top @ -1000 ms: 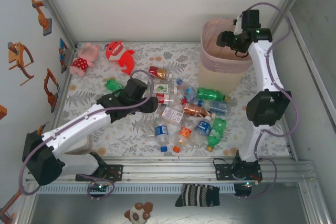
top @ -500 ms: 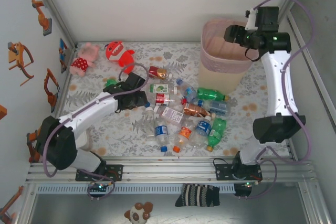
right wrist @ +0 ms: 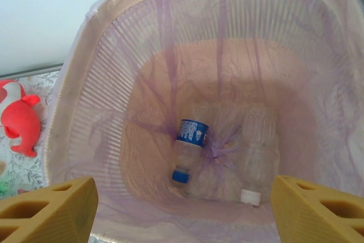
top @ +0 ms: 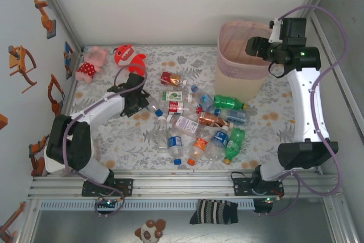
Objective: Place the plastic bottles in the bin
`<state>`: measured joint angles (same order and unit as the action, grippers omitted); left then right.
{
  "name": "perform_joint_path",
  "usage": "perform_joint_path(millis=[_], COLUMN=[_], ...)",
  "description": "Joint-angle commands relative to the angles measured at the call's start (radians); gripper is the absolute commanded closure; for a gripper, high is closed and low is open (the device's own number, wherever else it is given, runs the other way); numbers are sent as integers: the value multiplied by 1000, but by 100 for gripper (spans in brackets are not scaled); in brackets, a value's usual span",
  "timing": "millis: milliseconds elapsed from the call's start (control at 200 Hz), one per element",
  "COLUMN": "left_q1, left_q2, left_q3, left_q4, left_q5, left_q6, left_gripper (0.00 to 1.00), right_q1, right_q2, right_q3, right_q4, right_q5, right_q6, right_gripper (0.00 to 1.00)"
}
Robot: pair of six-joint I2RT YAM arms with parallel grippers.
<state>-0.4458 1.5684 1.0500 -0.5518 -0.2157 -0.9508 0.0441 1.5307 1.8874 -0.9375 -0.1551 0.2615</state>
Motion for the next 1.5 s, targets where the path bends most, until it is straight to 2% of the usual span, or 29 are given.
perform_joint_path(millis=[0, 591, 1006, 1492], left_q1=[28, 84, 93, 96], left_q2=[24, 120, 160, 120], left_q3=[13, -14, -28, -38], left_q4=[27, 132, 139, 136], left_q5=[26, 95, 82, 62], left_q6=[-20, -16, -11, 34], left_gripper=[43, 51, 55, 72], right_q1=[1, 1, 0, 1], right_q2=[-38, -68, -73, -87], right_q3=[-8, -14, -23, -18], right_q4=[1, -7, -2, 2], right_q5=[14, 16, 6, -8], right_q6=[-5, -6, -7, -4], right_gripper=[21, 22, 22, 22])
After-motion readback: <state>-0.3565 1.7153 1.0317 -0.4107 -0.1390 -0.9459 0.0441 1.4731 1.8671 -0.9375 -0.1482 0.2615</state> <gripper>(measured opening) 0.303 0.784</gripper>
